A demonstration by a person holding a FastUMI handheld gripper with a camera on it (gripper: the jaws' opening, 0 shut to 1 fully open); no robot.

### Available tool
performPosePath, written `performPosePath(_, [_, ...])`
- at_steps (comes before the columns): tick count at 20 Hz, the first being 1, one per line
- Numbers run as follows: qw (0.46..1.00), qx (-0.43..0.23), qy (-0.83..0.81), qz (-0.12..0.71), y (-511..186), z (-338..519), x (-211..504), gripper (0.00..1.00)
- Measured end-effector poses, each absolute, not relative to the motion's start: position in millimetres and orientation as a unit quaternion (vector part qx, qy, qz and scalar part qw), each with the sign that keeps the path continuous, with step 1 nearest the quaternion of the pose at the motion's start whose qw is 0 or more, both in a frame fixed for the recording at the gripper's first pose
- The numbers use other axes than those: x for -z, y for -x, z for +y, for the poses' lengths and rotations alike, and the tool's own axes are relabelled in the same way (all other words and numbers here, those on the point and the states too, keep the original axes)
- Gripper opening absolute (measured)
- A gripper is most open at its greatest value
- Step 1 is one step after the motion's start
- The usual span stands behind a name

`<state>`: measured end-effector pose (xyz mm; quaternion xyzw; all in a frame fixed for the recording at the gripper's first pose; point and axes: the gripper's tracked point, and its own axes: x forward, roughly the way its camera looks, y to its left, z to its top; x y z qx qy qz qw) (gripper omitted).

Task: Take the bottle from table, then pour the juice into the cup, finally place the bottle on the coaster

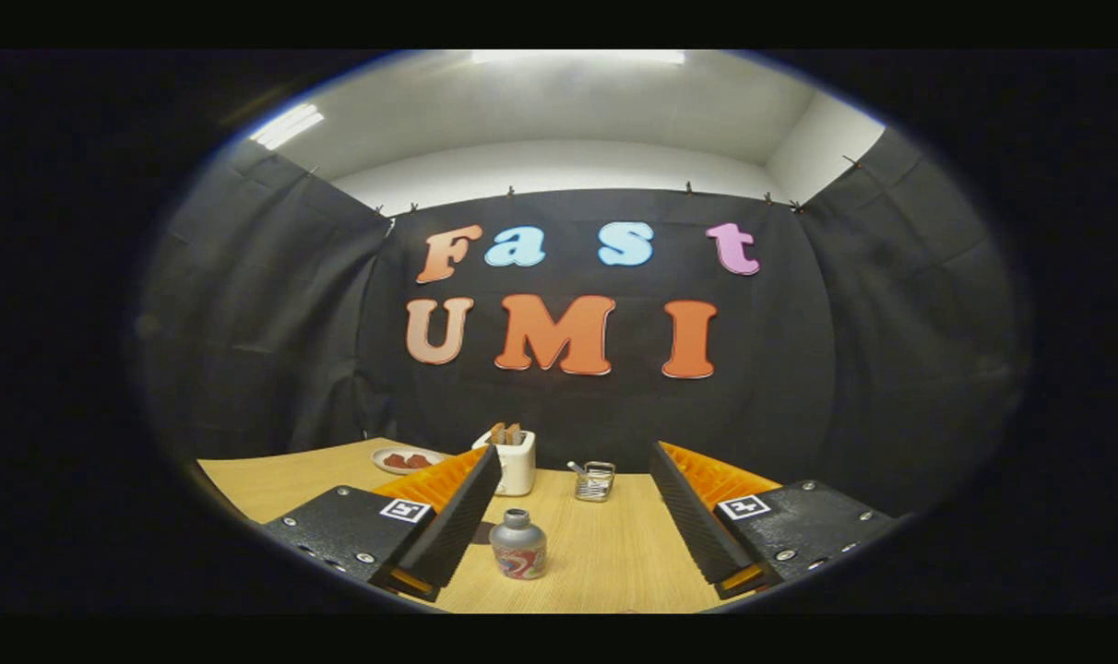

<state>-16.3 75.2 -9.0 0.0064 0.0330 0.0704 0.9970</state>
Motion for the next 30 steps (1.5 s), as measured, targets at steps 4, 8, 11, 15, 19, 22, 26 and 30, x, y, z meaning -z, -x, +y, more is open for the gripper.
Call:
performPosePath(4, [0.993,-0.090,-0.026,0.071,12.5,94.3,61.6,0.97])
performPosePath(8, [0.989,-0.112,-0.033,0.090,9.2,112.4,98.5,0.97])
performPosePath(11, [0.988,-0.117,-0.023,0.094,2.9,120.2,121.6,0.97])
performPosePath(15, [0.984,-0.120,-0.039,0.123,-4.2,128.4,165.5,0.97])
performPosePath(19, [0.981,-0.122,-0.025,0.150,-7.7,135.6,195.5,0.97])
performPosePath(22, [0.977,-0.131,-0.018,0.170,-9.8,145.3,213.0,0.97])
performPosePath(26, [0.973,-0.133,-0.016,0.188,-14.5,152.5,229.9,0.98])
performPosePath(30, [0.971,-0.127,-0.001,0.203,-18.3,153.6,245.0,0.98])
